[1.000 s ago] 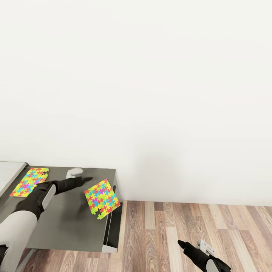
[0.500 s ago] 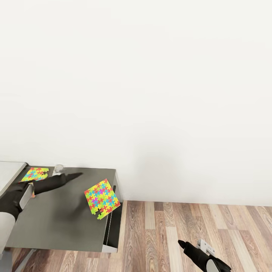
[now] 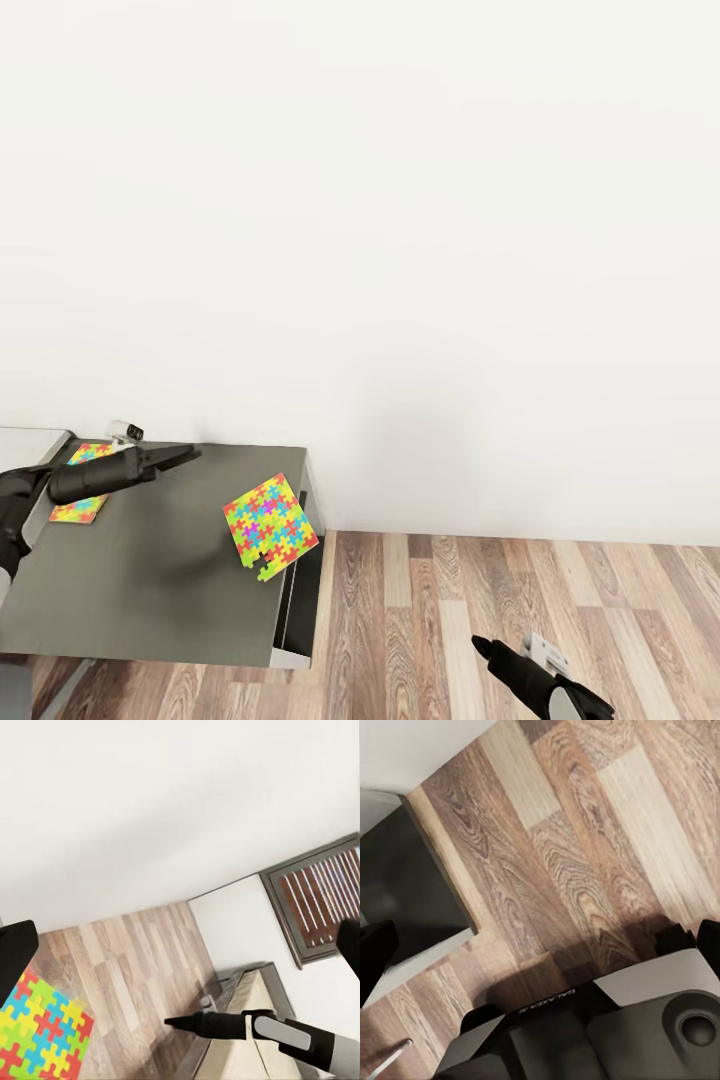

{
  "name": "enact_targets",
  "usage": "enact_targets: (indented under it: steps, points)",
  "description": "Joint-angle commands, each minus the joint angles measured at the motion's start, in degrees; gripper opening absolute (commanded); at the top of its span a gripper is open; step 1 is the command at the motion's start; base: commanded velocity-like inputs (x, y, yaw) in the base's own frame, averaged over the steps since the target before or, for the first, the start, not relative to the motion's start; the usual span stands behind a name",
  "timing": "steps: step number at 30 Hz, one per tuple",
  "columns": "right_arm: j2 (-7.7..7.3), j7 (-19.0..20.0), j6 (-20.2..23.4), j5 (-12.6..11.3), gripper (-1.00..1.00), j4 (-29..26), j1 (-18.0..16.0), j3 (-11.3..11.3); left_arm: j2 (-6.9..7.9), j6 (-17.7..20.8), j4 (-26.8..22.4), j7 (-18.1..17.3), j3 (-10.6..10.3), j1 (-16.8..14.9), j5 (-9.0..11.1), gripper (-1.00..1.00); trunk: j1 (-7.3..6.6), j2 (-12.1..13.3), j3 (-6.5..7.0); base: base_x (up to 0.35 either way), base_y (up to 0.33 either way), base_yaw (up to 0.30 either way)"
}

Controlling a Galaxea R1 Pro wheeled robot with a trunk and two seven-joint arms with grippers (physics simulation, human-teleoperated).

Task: Put all the toys in the child's room - the three board games (two on the bed and one on the table), the two jigsaw puzzles on the table, and the tennis ball on the table - inside the toy box on the table in the child's room.

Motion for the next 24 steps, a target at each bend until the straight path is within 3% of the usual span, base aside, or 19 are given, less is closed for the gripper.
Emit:
enact_targets:
  steps: [1, 6, 7, 8, 10, 12, 13, 17, 21, 24]
  points:
    - [-0.10, 0.73, 0.38, -0.21, 1.00, -0.07, -0.02, -0.21, -0.03, 1.11, -0.92, -0.22, -0.02, 0.08, -0.02, 1.00, 0.03, -0.10, -0.09, 0.000, 0.000, 0.000]
    - [-2.38, 7.81, 0.79, -0.83, 1.00, -0.20, -0.02, -0.71, -0.15, 4.33, -6.83, -0.22, 0.03, 2.25, 0.12, 1.00, 0.03, -0.10, -0.09, 0.000, 0.000, 0.000]
    - [-4.55, 14.03, 3.68, -1.23, 1.00, -0.66, -0.17, -1.03, -0.12, 5.88, -7.94, -0.22, 0.06, 3.35, 0.23, 1.00, 0.03, -0.10, -0.09, 0.000, 0.000, 0.000]
    - [-5.41, 16.67, 6.46, -1.30, 1.00, -0.79, -0.54, -1.22, -0.18, 6.75, -8.30, -0.22, 0.10, 3.58, 0.25, 1.00, 0.03, -0.10, -0.09, 0.000, 0.000, 0.000]
    - [-6.15, 19.02, 9.84, -1.39, 1.00, -1.00, -1.47, -1.42, -0.25, 7.88, -8.92, -0.22, 0.12, 3.74, 0.29, 1.00, 0.03, -0.10, -0.09, 0.000, 0.000, 0.000]
    - [-7.13, 22.53, 16.26, -1.64, 1.00, -1.33, -4.42, -1.99, -0.42, 11.29, -12.27, -0.22, 0.05, 4.32, 0.32, 1.00, 0.03, -0.10, -0.09, 0.000, 0.000, 0.000]
    - [-7.34, 24.05, 19.01, -1.74, 1.00, -1.40, -6.14, -2.67, -0.52, 13.18, -15.16, -0.22, 0.03, 6.33, 0.32, 1.00, 0.03, -0.10, -0.09, 0.000, 0.000, 0.000]
    - [-7.29, 25.36, 21.35, -1.89, 1.00, -1.49, -8.02, -3.82, -0.70, 14.65, -20.39, -0.22, 0.39, 12.08, 0.32, 1.00, 0.03, -0.10, -0.09, 0.000, 0.000, 0.000]
    - [-7.56, 26.00, 22.50, -2.19, 1.00, -1.96, -9.40, -4.11, -0.76, 15.37, -23.59, -0.22, 0.45, 13.77, 0.34, 1.00, 0.03, -0.10, -0.09, 0.000, 0.000, 0.000]
    - [-7.72, 27.68, 24.27, -3.95, 1.00, -2.14, -10.68, -4.18, -1.30, 15.81, -25.21, -0.22, 0.41, 14.23, 0.34, 1.00, 0.03, -0.10, -0.09, 0.000, 0.000, 0.000]
